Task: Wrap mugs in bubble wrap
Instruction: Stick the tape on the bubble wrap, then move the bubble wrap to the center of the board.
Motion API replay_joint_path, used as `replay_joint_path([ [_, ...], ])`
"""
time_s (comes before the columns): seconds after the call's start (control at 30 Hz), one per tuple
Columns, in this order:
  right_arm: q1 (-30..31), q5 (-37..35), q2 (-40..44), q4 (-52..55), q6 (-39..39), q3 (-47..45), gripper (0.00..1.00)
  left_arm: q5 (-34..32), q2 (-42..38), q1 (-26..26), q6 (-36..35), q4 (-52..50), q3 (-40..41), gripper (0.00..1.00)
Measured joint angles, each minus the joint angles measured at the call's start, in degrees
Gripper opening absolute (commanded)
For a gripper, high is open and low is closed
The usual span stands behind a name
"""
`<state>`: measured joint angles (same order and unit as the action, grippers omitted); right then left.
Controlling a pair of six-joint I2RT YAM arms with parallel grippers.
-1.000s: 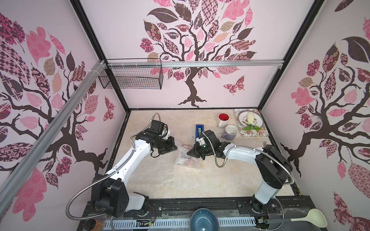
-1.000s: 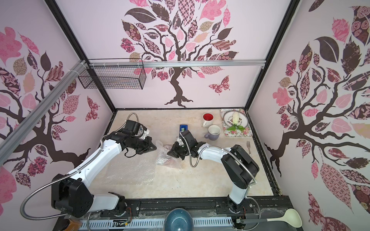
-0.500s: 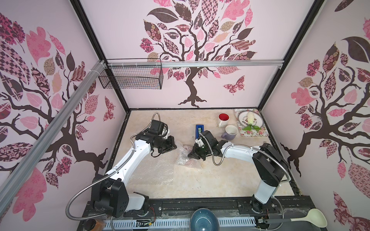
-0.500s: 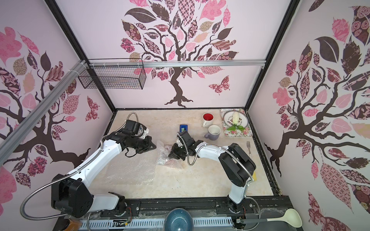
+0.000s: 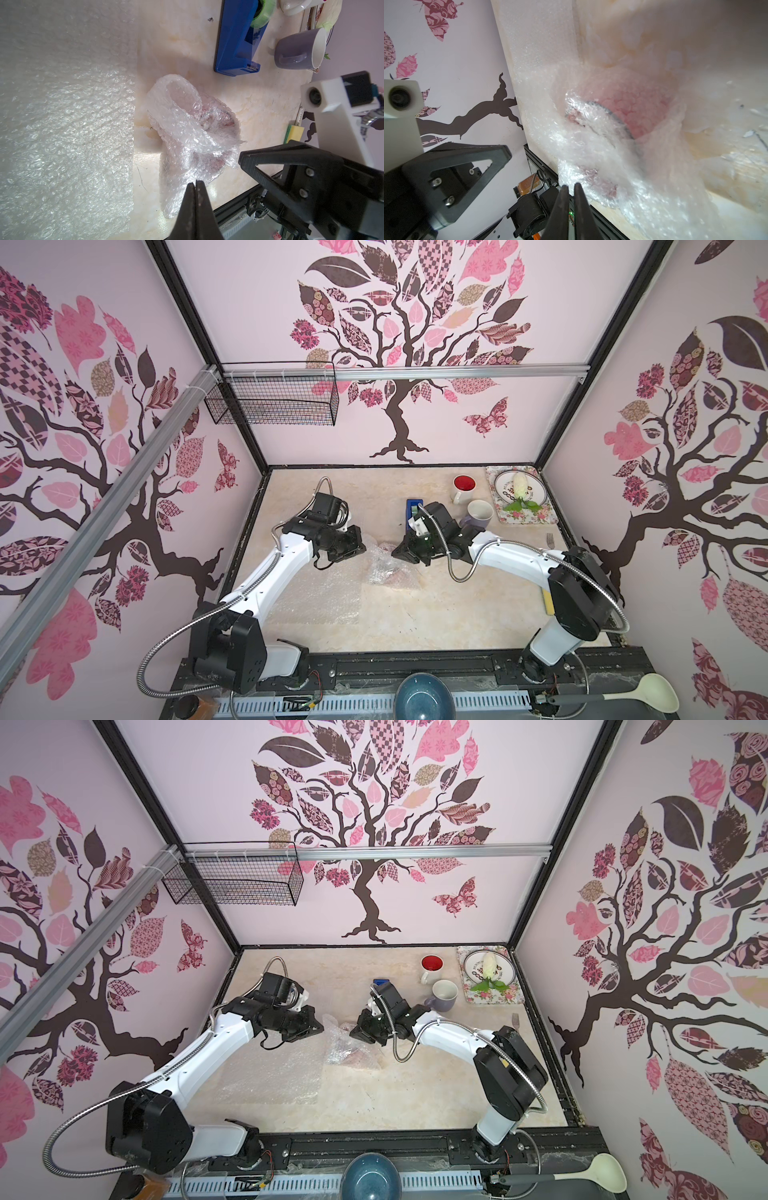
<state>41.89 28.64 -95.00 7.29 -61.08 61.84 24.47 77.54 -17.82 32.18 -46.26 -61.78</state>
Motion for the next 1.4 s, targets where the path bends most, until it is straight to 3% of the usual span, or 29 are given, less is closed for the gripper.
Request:
replay_joint_path([
  [0.3, 2.23, 1.64, -1.99, 0.59, 0.33, -1.62, 0.08, -1.38, -1.51, 0.0, 1.01, 0.7, 1.16, 0.0],
  [0.6, 2.23, 0.02, -5.92, 7.78, 4.63, 3.78, 0.09, -2.14, -0.17, 0.0, 2.6, 2.23, 3.23, 0.03],
  [0.67, 2.23, -0.02, -5.92, 8.48, 4.92, 4.11, 0.12, -1.92, 0.94, 0.0, 3.06, 3.48, 3.23, 0.11],
  [0.73, 2.23, -0.35, -5.88, 8.74, 5.2, 4.68, 0.23, -1.16, 2.08, 0.0, 3.89, 4.96, 3.32, 0.14],
  [0.87, 2.12, -0.66, -5.11, 8.13, 5.14, 5.6, 0.38, 0.94, 2.95, 0.0, 4.87, 7.76, 4.02, 0.18],
  [1.03, -0.81, -0.33, -0.9, 8.79, 5.55, 6.27, 0.5, 2.51, 3.04, 0.0, 5.42, 10.16, 6.45, 0.19],
  [1.2, -6.58, -1.97, 4.74, 14.14, 8.76, 7.65, 0.6, 3.72, 3.39, 0.0, 5.6, 11.04, 8.02, 0.22],
  [1.4, -9.68, -1.22, 5.51, 13.07, 14.12, 3.08, 0.62, 6.49, 3.58, 0.02, 6.91, 13.94, 10.38, 0.23],
])
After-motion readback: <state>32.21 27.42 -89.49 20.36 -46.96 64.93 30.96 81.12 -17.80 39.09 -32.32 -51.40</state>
